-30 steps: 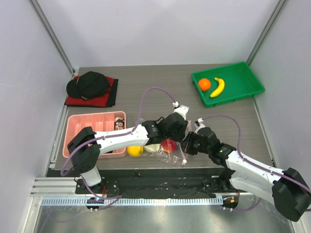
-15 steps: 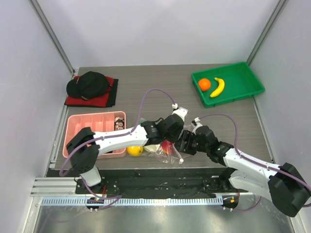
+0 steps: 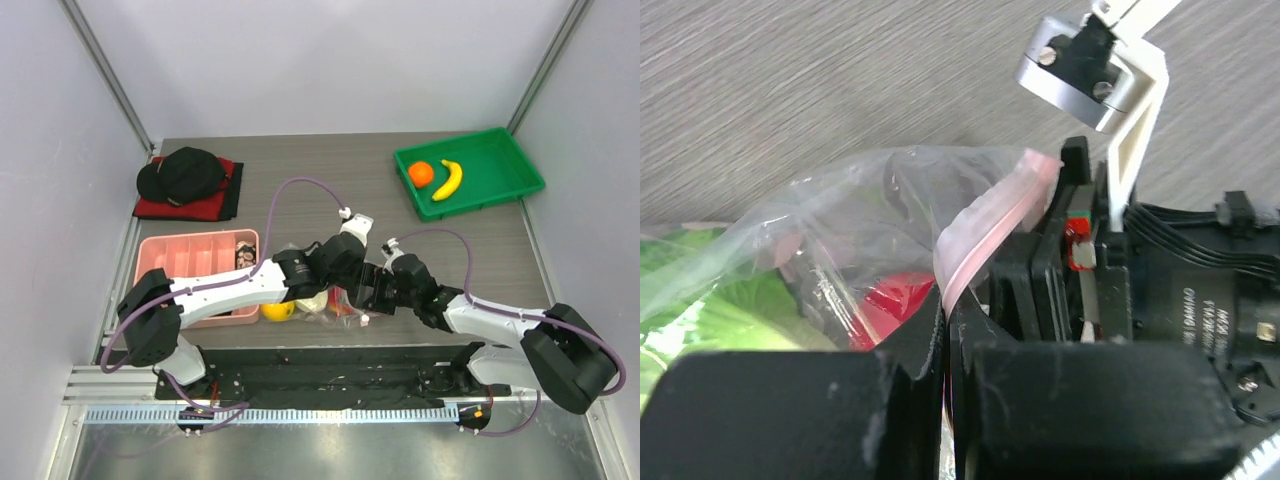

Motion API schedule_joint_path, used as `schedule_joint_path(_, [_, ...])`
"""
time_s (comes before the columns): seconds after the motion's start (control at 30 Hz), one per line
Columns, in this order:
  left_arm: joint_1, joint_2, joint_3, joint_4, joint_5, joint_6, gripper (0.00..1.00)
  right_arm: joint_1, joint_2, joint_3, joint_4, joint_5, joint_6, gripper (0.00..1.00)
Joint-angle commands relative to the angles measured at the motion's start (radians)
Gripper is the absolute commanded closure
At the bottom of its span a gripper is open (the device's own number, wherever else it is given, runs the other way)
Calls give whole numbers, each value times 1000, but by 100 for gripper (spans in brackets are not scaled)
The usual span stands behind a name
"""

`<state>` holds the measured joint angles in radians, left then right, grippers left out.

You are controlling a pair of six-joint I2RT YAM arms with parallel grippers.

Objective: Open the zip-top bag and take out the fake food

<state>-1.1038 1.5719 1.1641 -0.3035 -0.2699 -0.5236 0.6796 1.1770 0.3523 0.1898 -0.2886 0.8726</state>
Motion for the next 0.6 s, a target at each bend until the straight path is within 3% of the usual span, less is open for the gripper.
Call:
schedule_joint_path(0.0, [-16, -38, -35, 89, -14, -35, 100, 24, 39, 34, 175, 32, -32, 4])
schedule_joint_path(0.37, [-16, -81, -81, 109, -22, -27, 100, 98, 180, 88, 319, 80, -9, 2])
schedule_joint_path(0.57, [-16, -95, -95, 116, -6, -33, 100, 107, 208, 108, 326, 127, -6, 11])
